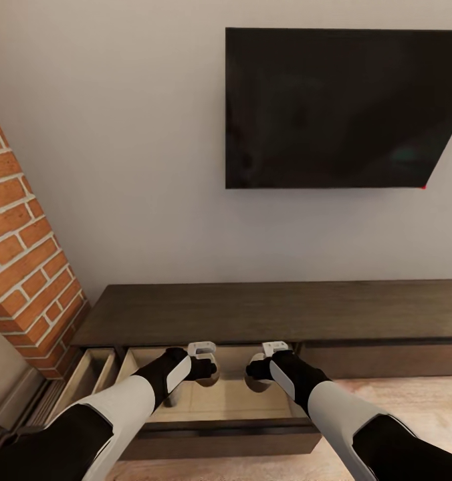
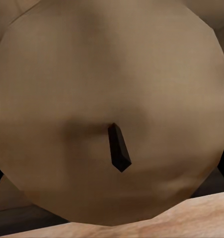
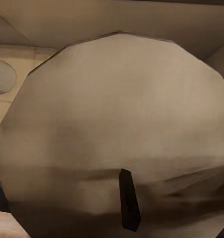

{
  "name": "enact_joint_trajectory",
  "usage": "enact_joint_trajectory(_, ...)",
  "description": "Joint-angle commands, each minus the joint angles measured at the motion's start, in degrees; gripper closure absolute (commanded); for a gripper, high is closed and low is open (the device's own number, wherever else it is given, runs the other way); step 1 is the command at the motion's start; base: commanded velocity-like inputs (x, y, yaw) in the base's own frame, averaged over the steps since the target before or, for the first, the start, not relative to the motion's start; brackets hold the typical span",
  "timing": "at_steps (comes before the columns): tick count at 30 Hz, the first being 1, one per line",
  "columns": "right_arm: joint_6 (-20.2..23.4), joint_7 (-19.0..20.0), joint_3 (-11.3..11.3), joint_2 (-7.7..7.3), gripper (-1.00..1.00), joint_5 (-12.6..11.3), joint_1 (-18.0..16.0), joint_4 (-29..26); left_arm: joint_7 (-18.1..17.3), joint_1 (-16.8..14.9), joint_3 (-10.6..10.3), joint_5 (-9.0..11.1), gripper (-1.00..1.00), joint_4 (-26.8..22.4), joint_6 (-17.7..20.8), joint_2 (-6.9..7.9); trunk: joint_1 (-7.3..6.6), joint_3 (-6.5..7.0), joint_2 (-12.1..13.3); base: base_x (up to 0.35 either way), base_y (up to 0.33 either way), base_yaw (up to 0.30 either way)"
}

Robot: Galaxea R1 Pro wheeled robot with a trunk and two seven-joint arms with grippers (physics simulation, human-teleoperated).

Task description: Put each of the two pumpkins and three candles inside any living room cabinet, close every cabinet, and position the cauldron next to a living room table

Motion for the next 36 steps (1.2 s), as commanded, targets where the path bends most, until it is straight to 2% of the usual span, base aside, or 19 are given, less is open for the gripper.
enact_joint_trajectory(1,0.2,-0.4,0.4,-0.04,1.00,-0.6,0.0,-0.1,0.4,0.0,-0.2,0.5,1.00,-0.1,0.2,0.00,-0.01,-0.14,0.0,0.010,0.000,0.000)
enact_joint_trajectory(12,0.2,-0.4,0.4,0.93,1.00,-0.6,0.0,0.5,0.4,0.0,-0.2,0.5,1.00,-0.1,0.3,0.00,-0.01,-1.13,0.0,0.001,0.000,0.000)
enact_joint_trajectory(36,0.2,-0.4,0.4,1.00,1.00,-0.6,0.0,0.5,0.4,-0.1,-0.2,0.5,1.00,-0.1,0.3,0.00,-0.01,-3.29,0.0,0.000,0.000,0.000)
